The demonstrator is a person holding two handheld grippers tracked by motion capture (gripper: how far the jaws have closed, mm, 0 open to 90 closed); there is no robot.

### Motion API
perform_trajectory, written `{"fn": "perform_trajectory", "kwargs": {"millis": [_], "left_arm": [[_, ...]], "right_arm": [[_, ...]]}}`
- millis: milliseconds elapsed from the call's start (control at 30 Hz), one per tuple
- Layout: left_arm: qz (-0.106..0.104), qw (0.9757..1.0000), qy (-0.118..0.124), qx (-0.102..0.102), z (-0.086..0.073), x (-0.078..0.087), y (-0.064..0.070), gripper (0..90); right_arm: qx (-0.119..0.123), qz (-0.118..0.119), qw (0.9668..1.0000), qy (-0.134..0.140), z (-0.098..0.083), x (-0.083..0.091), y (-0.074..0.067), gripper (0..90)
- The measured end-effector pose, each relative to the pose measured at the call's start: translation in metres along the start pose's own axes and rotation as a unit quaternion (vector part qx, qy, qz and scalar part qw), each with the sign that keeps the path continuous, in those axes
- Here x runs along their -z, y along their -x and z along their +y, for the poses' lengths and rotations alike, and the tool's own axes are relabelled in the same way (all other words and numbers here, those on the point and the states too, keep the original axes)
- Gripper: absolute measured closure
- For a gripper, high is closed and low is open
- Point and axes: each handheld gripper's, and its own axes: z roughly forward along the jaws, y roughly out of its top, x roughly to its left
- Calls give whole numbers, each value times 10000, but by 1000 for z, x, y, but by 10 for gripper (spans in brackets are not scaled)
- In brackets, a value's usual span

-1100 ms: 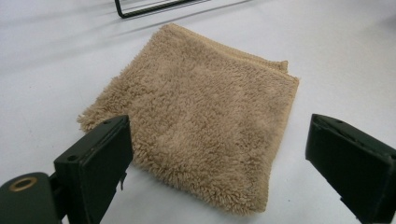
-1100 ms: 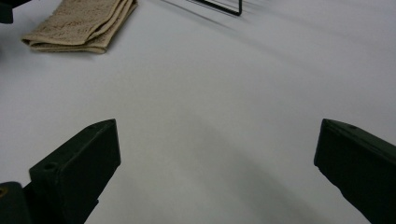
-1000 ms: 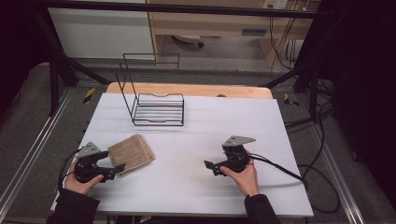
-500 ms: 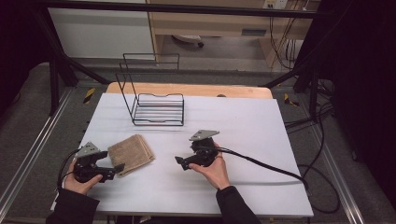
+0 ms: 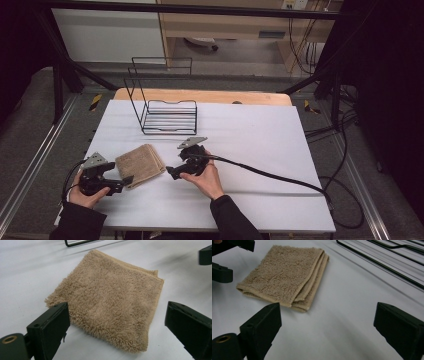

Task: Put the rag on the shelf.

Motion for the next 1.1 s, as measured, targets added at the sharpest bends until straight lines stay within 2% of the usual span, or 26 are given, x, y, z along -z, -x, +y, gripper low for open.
{"fn": "perform_trajectory", "kwargs": {"millis": [133,300,400,567,700,733,900,967,1100], "left_arm": [[4,10000,2,-12,0,0,0,64],[9,10000,20,21,0,1,-1,66],[14,10000,20,21,0,1,-1,68],[14,10000,19,14,0,1,-1,69],[16,10000,24,25,0,1,-1,71],[22,10000,22,20,0,1,-1,71],[21,10000,21,18,0,1,-1,72],[28,10000,20,16,0,1,-1,73],[38,10000,16,17,0,1,0,74]], "right_arm": [[-47,78,10000,1,8,-14,-5,172],[-6,146,9998,-128,13,-31,-11,241],[-74,198,9996,-180,13,-41,-12,294],[3,267,9992,-302,13,-53,-15,358],[-65,278,9990,-340,11,-57,-15,423],[-62,326,9988,-372,10,-58,-14,469],[-85,453,9980,-433,9,-58,-15,582],[-107,476,9977,-470,9,-58,-16,600],[-272,518,9968,-542,9,-58,-16,676]]}}
